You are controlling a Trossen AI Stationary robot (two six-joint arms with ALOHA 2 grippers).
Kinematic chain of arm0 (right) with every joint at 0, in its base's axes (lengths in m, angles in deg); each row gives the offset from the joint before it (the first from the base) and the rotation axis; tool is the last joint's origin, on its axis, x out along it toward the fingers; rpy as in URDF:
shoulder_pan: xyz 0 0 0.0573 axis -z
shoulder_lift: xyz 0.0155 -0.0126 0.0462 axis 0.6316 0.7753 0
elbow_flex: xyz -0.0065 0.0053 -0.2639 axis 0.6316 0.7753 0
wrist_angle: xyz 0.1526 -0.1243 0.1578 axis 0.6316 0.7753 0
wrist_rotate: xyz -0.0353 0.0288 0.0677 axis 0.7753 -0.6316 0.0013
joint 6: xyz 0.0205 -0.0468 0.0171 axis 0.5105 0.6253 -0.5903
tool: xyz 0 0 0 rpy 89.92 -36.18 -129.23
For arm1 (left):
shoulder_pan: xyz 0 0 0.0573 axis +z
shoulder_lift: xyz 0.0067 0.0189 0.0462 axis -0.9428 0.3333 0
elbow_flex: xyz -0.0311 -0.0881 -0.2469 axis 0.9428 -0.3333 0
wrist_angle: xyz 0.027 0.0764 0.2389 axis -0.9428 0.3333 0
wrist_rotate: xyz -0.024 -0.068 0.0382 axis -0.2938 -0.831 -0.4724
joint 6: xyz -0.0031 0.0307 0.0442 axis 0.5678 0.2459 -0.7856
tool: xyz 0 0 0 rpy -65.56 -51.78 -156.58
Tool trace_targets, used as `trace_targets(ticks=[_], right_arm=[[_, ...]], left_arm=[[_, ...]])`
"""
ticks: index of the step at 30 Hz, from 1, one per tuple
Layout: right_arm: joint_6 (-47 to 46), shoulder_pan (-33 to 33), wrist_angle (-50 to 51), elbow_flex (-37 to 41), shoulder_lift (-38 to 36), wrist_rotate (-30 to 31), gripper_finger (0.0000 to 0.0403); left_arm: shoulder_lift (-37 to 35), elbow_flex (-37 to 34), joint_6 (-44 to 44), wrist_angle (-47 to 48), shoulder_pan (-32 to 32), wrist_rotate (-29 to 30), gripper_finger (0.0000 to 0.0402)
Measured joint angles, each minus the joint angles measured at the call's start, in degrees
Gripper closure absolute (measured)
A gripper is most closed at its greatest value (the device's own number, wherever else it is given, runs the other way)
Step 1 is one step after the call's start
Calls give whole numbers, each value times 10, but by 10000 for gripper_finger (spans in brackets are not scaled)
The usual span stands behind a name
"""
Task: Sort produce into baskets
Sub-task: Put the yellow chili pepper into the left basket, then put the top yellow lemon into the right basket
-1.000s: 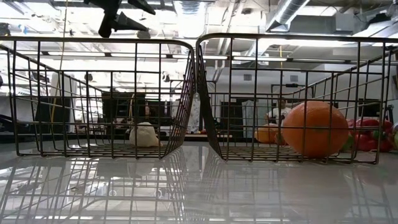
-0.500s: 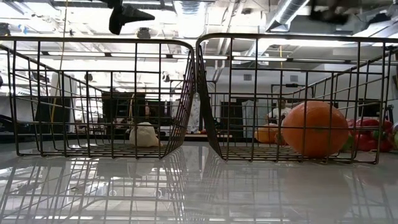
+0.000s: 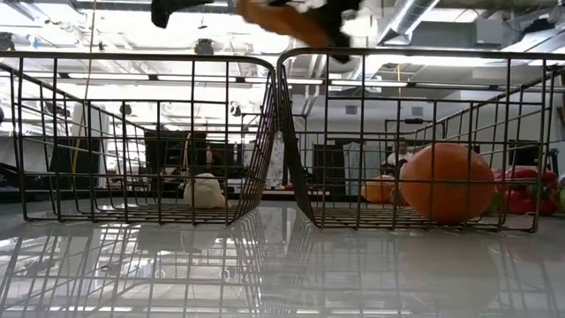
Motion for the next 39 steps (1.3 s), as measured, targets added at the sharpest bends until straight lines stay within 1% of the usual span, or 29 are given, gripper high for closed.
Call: trace_targets(ticks=[3, 5, 7, 10, 12, 14, 15, 16, 20, 24, 26, 29, 39], right_arm=[[21, 21, 7, -51, 48, -10, 228], [27, 34, 13, -85, 78, -12, 214], [31, 48, 26, -114, 104, -24, 190], [31, 67, 45, -153, 135, -59, 146], [32, 80, 80, -179, 146, -85, 119], [35, 90, 143, -200, 147, -90, 97], [40, 94, 178, -207, 144, -86, 90], [47, 97, 215, -209, 135, -69, 85], [72, 93, 350, -210, 82, 36, 81], [78, 91, 458, -210, 29, 104, 82], [78, 91, 492, -196, 5, 126, 82], [68, 101, 530, -148, -47, 145, 82], [0, 172, 528, 92, -240, 145, 82]], left_arm=[[0, 13, -12, 42, 0, 0, 168], [0, 17, -21, 52, 0, -1, 168], [0, 17, -22, 66, 0, -1, 168], [1, 17, -23, 84, 0, -1, 168], [0, 17, -28, 86, 0, -1, 168], [0, 17, -32, 93, 0, -1, 168], [0, 17, -32, 94, 0, -2, 168], [-2, 17, -32, 98, 0, -7, 168], [-7, 18, -32, 113, 0, -12, 168], [-8, 17, -32, 127, 0, -12, 168], [-8, 17, -33, 130, 0, -11, 168], [-6, 17, -38, 129, 0, -11, 168], [-5, 17, -37, 129, 0, 8, 168]])
